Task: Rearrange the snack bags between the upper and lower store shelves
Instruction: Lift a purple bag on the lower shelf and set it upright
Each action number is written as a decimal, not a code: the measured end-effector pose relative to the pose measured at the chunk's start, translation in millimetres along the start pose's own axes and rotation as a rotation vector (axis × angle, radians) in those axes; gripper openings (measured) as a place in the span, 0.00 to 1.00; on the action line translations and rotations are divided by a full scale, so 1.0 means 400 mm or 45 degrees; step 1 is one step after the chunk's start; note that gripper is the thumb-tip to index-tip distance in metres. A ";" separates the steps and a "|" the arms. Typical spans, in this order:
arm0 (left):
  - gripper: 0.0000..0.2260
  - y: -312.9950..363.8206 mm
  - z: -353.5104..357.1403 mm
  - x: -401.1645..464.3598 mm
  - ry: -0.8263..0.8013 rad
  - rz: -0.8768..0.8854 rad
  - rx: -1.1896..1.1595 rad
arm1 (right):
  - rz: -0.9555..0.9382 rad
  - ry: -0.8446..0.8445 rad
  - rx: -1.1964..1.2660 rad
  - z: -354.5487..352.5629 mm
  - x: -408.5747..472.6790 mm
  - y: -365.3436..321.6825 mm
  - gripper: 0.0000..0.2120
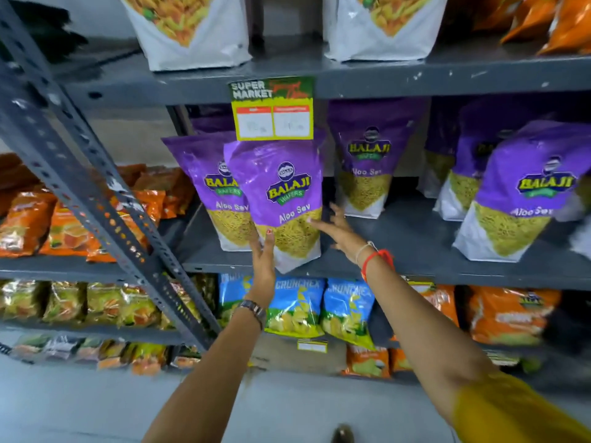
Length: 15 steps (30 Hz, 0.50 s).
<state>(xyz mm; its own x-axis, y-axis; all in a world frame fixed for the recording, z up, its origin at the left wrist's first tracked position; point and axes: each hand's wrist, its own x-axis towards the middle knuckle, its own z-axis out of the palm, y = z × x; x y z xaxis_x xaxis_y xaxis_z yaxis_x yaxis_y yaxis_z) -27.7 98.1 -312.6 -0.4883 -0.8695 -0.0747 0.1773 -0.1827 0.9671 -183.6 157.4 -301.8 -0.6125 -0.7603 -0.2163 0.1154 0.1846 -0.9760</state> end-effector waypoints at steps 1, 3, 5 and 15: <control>0.25 -0.004 0.006 0.005 0.014 -0.018 0.001 | 0.004 -0.030 0.012 0.004 0.001 0.000 0.41; 0.25 -0.009 0.013 0.014 0.064 -0.049 -0.003 | 0.002 -0.084 0.001 0.013 0.002 0.002 0.36; 0.26 -0.010 0.017 0.022 0.108 -0.073 0.002 | -0.045 -0.094 -0.008 0.021 -0.002 0.003 0.26; 0.21 -0.016 0.131 0.077 -0.001 0.078 -0.057 | -0.309 0.223 0.203 -0.065 -0.020 0.017 0.15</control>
<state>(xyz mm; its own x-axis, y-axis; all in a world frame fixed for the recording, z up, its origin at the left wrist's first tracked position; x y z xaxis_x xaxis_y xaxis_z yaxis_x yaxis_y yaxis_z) -88.4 96.6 -308.3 -0.4757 -0.8795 -0.0154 0.2449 -0.1492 0.9580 -198.4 180.9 -306.3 -0.7606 -0.6490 0.0167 0.0621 -0.0983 -0.9932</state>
